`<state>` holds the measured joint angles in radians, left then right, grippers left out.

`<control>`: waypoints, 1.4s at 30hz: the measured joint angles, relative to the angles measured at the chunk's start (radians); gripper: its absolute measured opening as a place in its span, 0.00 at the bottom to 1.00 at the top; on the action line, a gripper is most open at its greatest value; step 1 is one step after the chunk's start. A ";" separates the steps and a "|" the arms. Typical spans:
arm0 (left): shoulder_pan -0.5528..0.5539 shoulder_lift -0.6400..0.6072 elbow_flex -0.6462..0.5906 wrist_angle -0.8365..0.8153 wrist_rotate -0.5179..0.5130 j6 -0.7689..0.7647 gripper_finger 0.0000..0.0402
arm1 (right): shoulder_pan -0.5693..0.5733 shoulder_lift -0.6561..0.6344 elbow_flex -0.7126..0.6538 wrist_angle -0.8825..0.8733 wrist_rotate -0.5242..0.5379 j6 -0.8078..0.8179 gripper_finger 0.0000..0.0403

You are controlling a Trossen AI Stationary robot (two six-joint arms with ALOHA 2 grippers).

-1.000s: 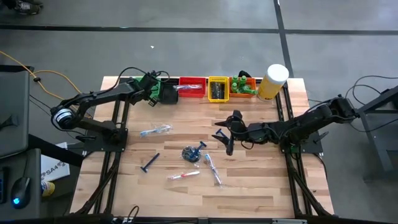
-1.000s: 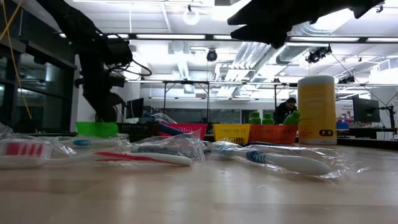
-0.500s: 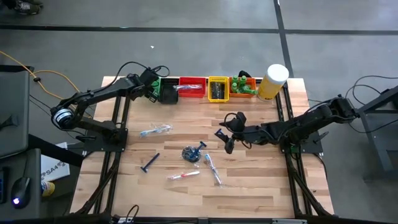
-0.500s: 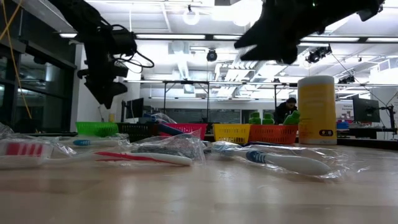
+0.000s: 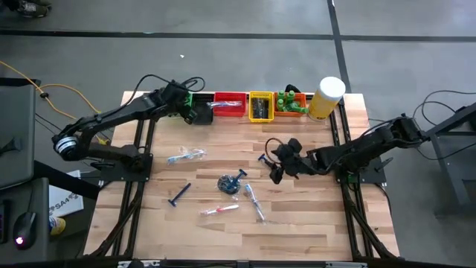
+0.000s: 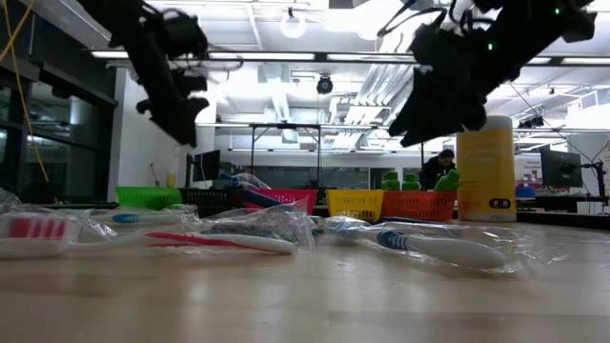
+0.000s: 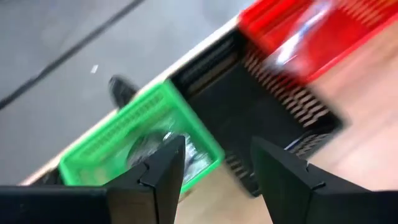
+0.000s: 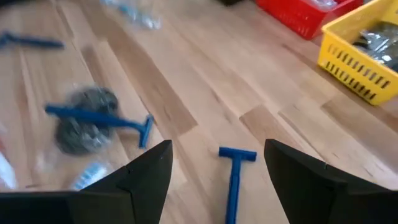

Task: Pick & Place Travel size toiletries
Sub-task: Put the blue razor into the black basket

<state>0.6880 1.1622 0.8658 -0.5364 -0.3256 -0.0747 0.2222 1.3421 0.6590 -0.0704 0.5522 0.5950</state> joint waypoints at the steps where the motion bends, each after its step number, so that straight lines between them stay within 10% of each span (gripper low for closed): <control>1: -0.018 -0.016 0.000 0.006 0.003 0.000 0.45 | 0.000 0.016 0.000 0.008 0.000 -0.011 0.62; 16: -0.291 -0.147 -0.068 0.069 0.001 -0.013 0.45 | -0.046 0.351 0.000 0.172 0.002 -0.075 0.60; 42: -0.322 -0.151 -0.109 0.076 0.003 -0.035 0.45 | -0.067 0.398 0.003 0.143 -0.063 0.036 0.18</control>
<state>0.3656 1.0107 0.7570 -0.4603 -0.3229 -0.1101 0.1551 1.7397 0.6624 0.0723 0.4891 0.6307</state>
